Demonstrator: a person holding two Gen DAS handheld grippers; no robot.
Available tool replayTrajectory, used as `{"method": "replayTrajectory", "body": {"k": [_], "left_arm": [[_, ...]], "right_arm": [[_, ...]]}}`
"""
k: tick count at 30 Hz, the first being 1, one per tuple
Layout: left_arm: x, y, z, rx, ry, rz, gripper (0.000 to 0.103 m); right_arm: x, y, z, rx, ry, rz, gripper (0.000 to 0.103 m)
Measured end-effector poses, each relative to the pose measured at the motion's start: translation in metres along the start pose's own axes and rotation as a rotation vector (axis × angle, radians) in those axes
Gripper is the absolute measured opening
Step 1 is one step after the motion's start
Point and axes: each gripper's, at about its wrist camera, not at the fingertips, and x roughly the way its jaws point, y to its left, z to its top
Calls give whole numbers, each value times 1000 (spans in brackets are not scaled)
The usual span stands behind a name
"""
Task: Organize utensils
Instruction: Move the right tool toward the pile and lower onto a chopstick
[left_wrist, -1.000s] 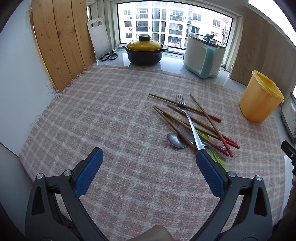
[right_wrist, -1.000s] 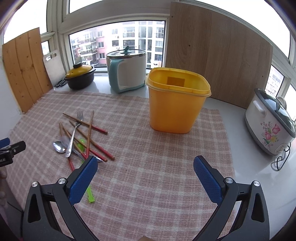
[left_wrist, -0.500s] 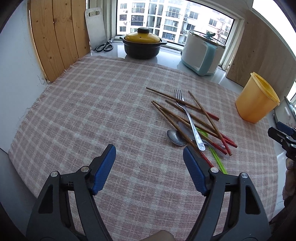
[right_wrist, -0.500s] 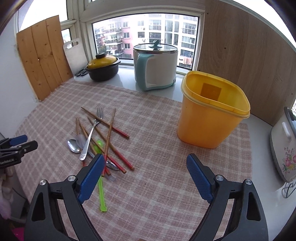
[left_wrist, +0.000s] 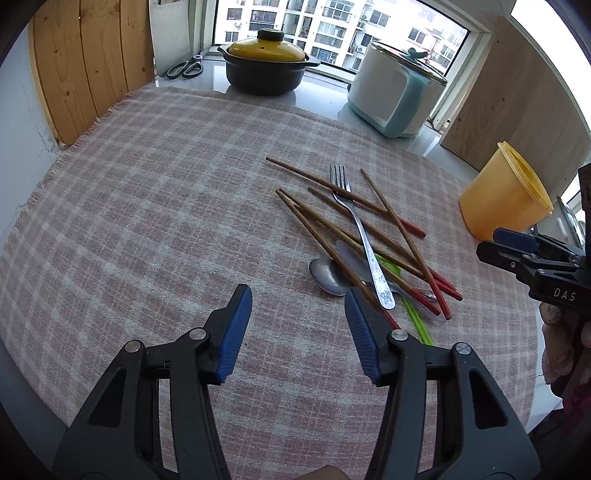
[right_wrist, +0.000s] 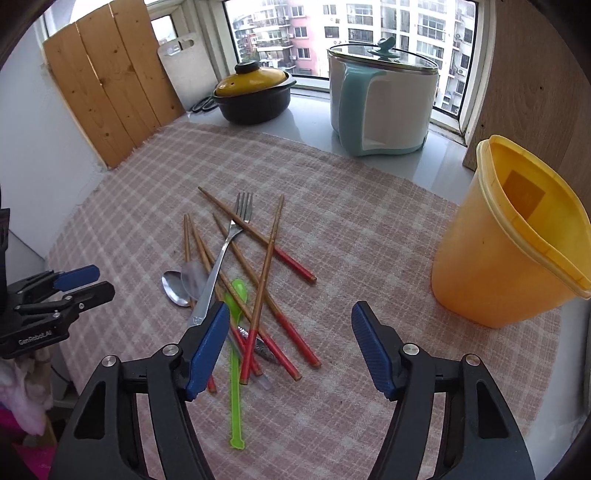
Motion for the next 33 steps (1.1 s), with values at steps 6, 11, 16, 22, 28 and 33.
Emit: {"method": "replayTrajectory", "body": {"k": [6, 11, 16, 22, 28, 33], "left_arm": [[14, 10, 13, -19, 22, -13, 43], [24, 12, 22, -19, 30, -23, 39], [32, 14, 28, -27, 31, -30, 39], [45, 17, 35, -43, 54, -40, 37], [63, 21, 43, -91, 105, -96, 37], [79, 25, 53, -152, 148, -140, 37]], "right_arm": [[28, 1, 14, 24, 70, 14, 50], [46, 0, 21, 57, 122, 37, 43], [63, 0, 28, 67, 165, 56, 38], [79, -3, 32, 96, 211, 75, 33], [88, 0, 34, 88, 239, 84, 28], [93, 2, 36, 77, 253, 84, 24]]}}
